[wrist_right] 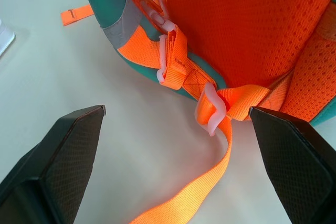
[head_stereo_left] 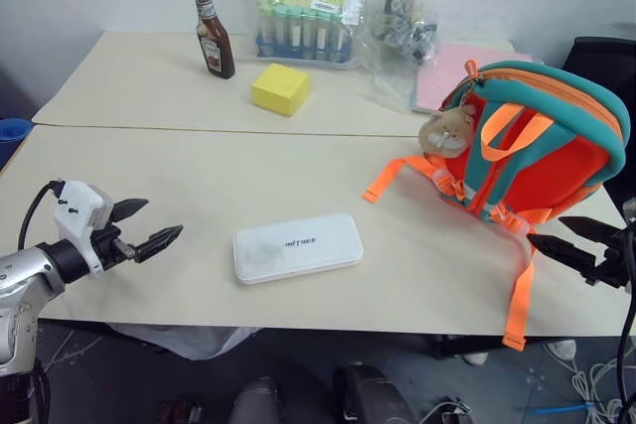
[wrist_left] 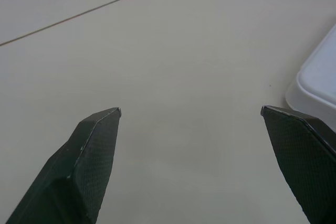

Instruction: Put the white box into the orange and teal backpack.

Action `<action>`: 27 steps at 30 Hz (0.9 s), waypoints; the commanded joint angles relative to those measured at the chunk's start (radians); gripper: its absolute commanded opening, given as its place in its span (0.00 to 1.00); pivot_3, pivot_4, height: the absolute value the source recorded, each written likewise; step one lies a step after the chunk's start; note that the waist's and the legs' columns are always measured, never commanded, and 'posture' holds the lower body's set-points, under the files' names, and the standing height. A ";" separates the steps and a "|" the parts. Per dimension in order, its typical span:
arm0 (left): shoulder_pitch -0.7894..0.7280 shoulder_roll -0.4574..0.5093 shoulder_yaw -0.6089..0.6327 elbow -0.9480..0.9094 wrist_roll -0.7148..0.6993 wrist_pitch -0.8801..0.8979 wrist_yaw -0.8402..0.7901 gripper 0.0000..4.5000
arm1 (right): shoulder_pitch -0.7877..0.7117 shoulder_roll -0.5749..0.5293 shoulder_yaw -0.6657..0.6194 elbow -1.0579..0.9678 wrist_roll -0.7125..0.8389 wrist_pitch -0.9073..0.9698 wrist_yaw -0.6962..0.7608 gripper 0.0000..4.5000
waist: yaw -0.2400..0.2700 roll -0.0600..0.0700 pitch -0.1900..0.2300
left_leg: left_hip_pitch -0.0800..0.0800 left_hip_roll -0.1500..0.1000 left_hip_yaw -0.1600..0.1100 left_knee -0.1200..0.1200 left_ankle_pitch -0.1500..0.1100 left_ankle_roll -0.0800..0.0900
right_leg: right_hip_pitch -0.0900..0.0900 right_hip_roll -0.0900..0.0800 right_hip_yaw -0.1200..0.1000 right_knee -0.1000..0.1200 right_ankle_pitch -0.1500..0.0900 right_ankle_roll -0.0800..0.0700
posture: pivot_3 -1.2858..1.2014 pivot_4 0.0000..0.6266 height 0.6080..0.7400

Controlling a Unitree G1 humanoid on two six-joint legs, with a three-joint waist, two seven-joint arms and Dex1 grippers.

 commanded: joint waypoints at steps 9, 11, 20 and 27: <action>-0.006 0.011 0.016 -0.026 -0.014 0.014 0.003 1.00 | 0.008 0.001 -0.040 -0.022 0.003 -0.022 -0.005 1.00 | -0.001 0.000 0.000 | 0.000 0.000 0.000 0.000 0.000 0.000 | 0.000 0.000 0.000 0.000 0.000 0.000 | 0.52 0.24 1.00; -0.007 0.011 0.015 -0.023 -0.010 0.014 0.005 1.00 | 0.009 0.000 -0.039 -0.017 -0.008 -0.032 -0.011 1.00 | -0.001 0.000 0.000 | 0.000 0.000 0.000 0.000 0.000 0.000 | 0.000 0.000 0.000 0.000 0.000 0.000 | 0.52 0.24 1.00; 0.042 0.030 0.010 -0.053 0.024 -0.019 -0.015 0.96 | 0.034 -0.018 -0.014 -0.093 -0.002 -0.030 0.025 1.00 | -0.004 0.000 0.000 | 0.000 0.000 0.000 0.000 0.000 0.000 | 0.000 0.000 0.000 0.000 0.000 0.000 | 0.52 0.24 1.00; 0.125 0.058 -0.047 -0.137 0.045 -0.063 -0.095 0.57 | 0.018 -0.018 0.096 -0.278 0.036 0.000 0.073 0.60 | -0.016 0.000 0.000 | 0.000 0.000 0.000 -0.001 0.000 0.000 | 0.000 0.000 0.000 -0.001 0.000 0.000 | 0.52 0.24 1.00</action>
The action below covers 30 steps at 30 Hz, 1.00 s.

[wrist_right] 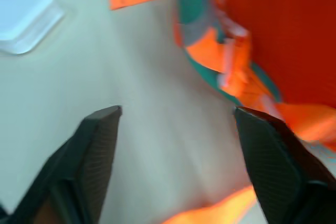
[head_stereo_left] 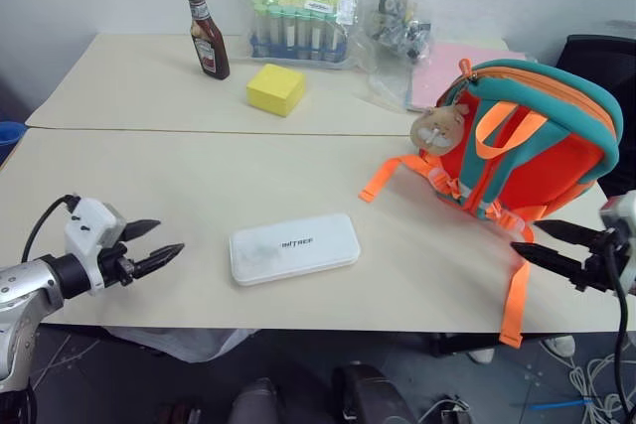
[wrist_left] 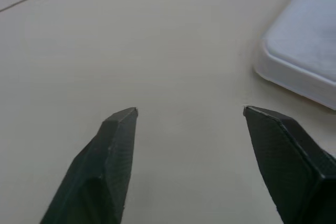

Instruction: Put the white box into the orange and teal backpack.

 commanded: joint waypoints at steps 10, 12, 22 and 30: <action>-0.065 0.049 -0.214 -0.020 0.082 -0.078 -0.114 0.02 | -0.292 0.136 0.481 -0.191 -0.065 0.007 -0.077 0.00 | -0.002 0.000 0.000 | -0.001 0.000 0.000 0.000 0.000 0.000 | -0.001 0.000 -0.001 0.000 0.000 0.000 | 0.52 0.24 1.00; -0.094 0.046 -0.256 -0.016 0.096 -0.064 -0.114 0.02 | -0.361 0.181 0.579 -0.140 -0.156 -0.015 -0.122 0.00 | -0.004 0.000 0.000 | -0.001 0.000 0.000 0.000 0.000 0.000 | -0.001 0.000 -0.001 0.000 0.000 0.000 | 0.52 0.24 1.00; -0.236 0.014 -0.359 0.089 0.128 -0.076 -0.118 0.02 | -0.531 0.356 0.754 0.067 -0.343 -0.115 -0.182 0.00 | -0.003 0.000 0.000 | -0.005 0.000 0.000 0.002 0.002 -0.002 | -0.006 -0.001 -0.001 0.001 0.000 0.000 | 0.52 0.24 1.00; -0.330 -0.067 -0.400 0.108 0.105 -0.057 -0.131 0.02 | -0.433 0.290 0.764 -0.080 -0.327 -0.100 -0.101 0.00 | 0.006 0.000 0.000 | -0.006 0.000 0.000 0.004 0.001 -0.002 | -0.005 -0.001 -0.002 0.002 0.000 0.000 | 0.52 0.24 1.00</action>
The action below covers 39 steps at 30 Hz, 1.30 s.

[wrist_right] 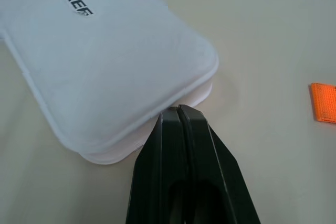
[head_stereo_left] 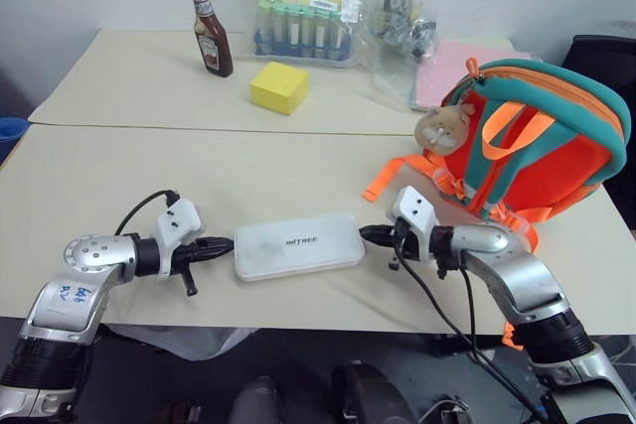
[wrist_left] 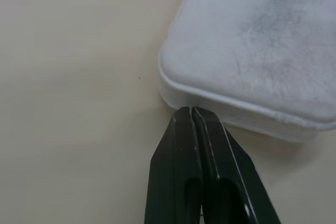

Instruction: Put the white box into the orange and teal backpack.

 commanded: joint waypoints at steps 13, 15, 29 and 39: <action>-0.125 0.030 0.053 0.124 -0.163 0.351 -0.098 0.33 | 0.047 -0.030 -0.042 -0.090 -0.002 0.004 0.003 0.00 | -0.009 -0.001 0.000 | 0.002 0.001 0.000 0.000 0.000 0.000 | 0.000 0.001 0.000 0.003 0.000 0.000 | 0.52 0.24 1.00; -0.145 0.054 0.058 0.127 -0.227 0.508 -0.114 0.46 | 0.052 -0.047 -0.041 -0.085 -0.022 -0.018 0.008 0.00 | -0.007 -0.001 0.000 | 0.001 0.001 0.000 0.000 0.000 0.000 | 0.000 0.001 0.000 0.003 0.000 0.000 | 0.52 0.24 1.00; -0.319 0.073 -0.014 0.276 -0.367 0.964 -0.114 1.00 | 0.064 -0.084 -0.030 -0.086 -0.070 -0.077 0.044 0.00 | -0.006 -0.002 0.000 | 0.001 0.000 -0.001 0.002 0.001 -0.001 | 0.000 0.001 0.000 0.004 0.000 0.000 | 0.52 0.24 1.00; -0.482 -0.057 -0.241 0.441 -0.233 0.868 -0.113 1.00 | 0.076 -0.029 0.005 -0.091 -0.098 -0.084 0.012 0.00 | 0.024 0.001 -0.002 | 0.004 -0.002 -0.001 0.005 0.001 -0.001 | 0.003 -0.001 0.000 0.005 0.000 0.000 | 0.52 0.24 1.00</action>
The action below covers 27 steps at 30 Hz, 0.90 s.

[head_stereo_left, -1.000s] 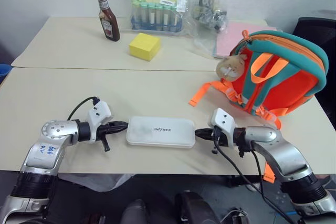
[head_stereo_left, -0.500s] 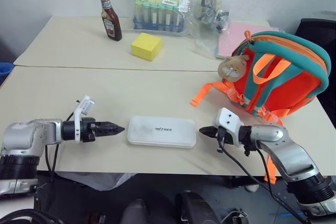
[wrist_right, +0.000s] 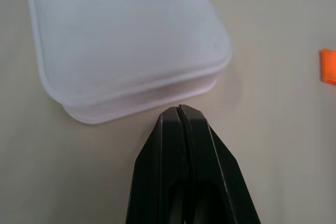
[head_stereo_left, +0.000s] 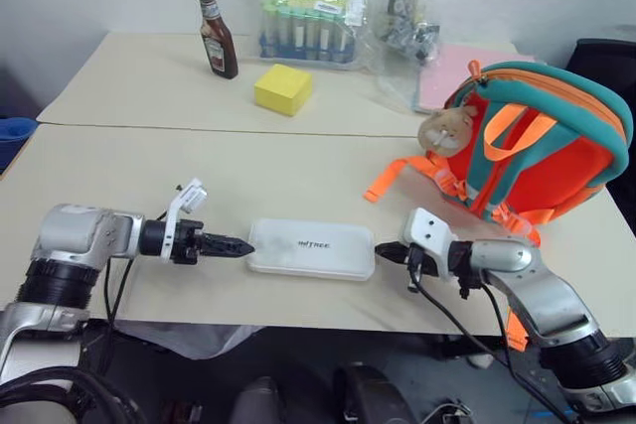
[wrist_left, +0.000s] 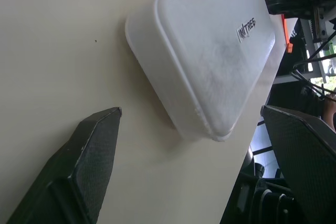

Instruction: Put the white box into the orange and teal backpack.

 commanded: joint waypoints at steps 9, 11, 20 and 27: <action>-0.138 -0.133 -0.114 0.087 0.021 0.070 -0.048 1.00 | 0.014 0.025 0.005 -0.020 -0.014 -0.026 -0.026 0.00 | 0.003 0.000 0.000 | -0.003 -0.002 -0.002 0.007 -0.002 0.003 | 0.000 -0.002 0.000 0.001 0.000 0.000 | 0.52 0.24 1.00; -0.148 -0.119 -0.106 0.086 0.005 0.078 -0.082 0.91 | 0.019 0.026 0.002 -0.018 -0.015 -0.028 -0.031 0.00 | 0.000 0.000 0.000 | -0.004 -0.002 -0.002 0.007 -0.002 0.003 | 0.000 -0.002 0.000 0.001 0.000 0.000 | 0.52 0.24 1.00; -0.138 -0.072 -0.042 0.003 -0.113 0.154 -0.186 0.33 | 0.032 0.026 -0.029 -0.011 0.000 -0.032 -0.052 0.00 | -0.007 -0.001 0.001 | -0.013 0.000 -0.002 0.011 -0.001 0.002 | -0.010 0.000 0.000 0.005 0.000 0.000 | 0.52 0.24 1.00; -0.097 -0.111 0.099 -0.071 -0.203 0.216 -0.124 0.29 | 0.159 0.000 -0.285 -0.157 0.163 0.103 -0.099 0.08 | 0.002 -0.001 0.001 | -0.014 0.000 -0.002 0.011 -0.002 0.002 | -0.010 -0.001 0.000 0.005 0.000 0.000 | 0.52 0.24 1.00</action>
